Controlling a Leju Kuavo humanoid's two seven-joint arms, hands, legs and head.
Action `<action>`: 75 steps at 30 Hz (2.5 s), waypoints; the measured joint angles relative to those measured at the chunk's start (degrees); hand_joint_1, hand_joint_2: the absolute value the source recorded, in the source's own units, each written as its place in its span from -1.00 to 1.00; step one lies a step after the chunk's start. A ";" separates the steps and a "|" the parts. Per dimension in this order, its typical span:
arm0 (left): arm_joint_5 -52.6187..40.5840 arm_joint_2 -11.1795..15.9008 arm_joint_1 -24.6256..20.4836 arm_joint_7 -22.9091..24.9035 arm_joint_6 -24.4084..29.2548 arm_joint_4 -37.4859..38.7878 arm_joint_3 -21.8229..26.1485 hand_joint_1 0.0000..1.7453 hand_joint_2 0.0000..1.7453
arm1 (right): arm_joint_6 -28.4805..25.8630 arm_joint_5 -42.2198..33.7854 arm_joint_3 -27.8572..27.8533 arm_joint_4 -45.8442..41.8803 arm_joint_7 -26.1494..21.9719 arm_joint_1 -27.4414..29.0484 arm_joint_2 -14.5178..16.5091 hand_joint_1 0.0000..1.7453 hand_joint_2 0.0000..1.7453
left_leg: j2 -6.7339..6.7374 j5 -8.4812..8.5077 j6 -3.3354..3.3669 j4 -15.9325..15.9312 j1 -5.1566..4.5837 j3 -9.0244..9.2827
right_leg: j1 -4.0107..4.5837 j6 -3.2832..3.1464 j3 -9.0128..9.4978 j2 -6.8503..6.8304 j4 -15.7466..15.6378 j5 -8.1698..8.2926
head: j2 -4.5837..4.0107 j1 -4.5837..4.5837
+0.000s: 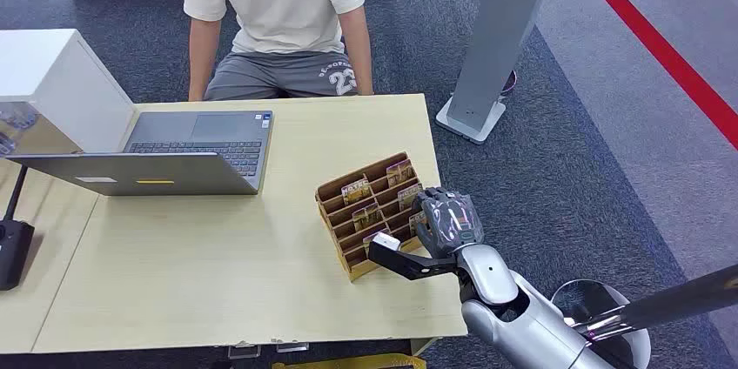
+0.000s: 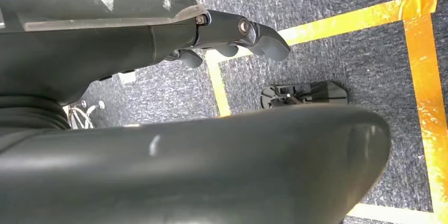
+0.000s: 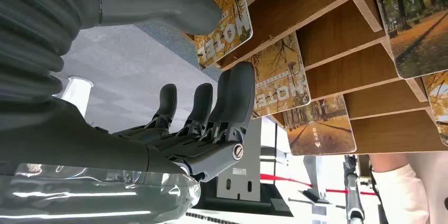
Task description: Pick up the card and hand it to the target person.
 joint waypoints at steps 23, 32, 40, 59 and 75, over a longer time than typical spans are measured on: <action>-0.15 0.00 0.00 0.00 0.00 0.00 0.00 -1.00 -1.00 | -0.50 -3.03 0.07 4.21 -0.68 -0.69 0.35 0.87 1.00 | 0.00 0.00 0.00 0.00 0.00 0.01 | 0.00 0.00 0.00 0.00 0.00 0.00 | 0.00 0.01; -1.03 0.16 -0.01 -1.18 -1.68 0.00 0.00 -1.00 1.00 | -0.70 -2.70 0.07 4.41 -0.40 -0.70 0.37 1.00 1.00 | 0.00 0.02 0.01 0.00 0.00 0.02 | 0.00 -0.01 0.01 0.00 0.00 0.01 | 0.00 0.00; -1.03 0.73 -0.02 -2.52 -2.66 0.00 0.00 -1.00 1.00 | -0.54 -1.76 0.09 3.24 -0.31 -0.69 0.46 1.00 1.00 | 0.00 0.03 0.00 0.00 0.00 0.02 | 0.00 -0.03 0.01 0.00 0.01 0.03 | 0.00 -0.02; -0.34 0.90 0.05 -1.79 -2.84 0.00 0.98 -1.00 1.00 | 1.61 1.23 -1.57 -9.65 5.39 -2.23 -1.50 1.00 1.00 | 0.01 0.07 -0.04 0.01 0.00 0.04 | 0.00 -0.04 0.00 0.01 0.02 0.04 | 0.00 -0.01; -0.42 0.94 0.08 -1.84 -3.98 0.00 1.48 -1.00 1.00 | -7.74 6.14 -4.41 -23.77 6.40 -2.55 -3.86 1.00 1.00 | 0.01 0.07 -0.04 0.01 0.00 0.03 | 0.00 -0.04 0.00 0.00 0.02 0.04 | 0.00 -0.04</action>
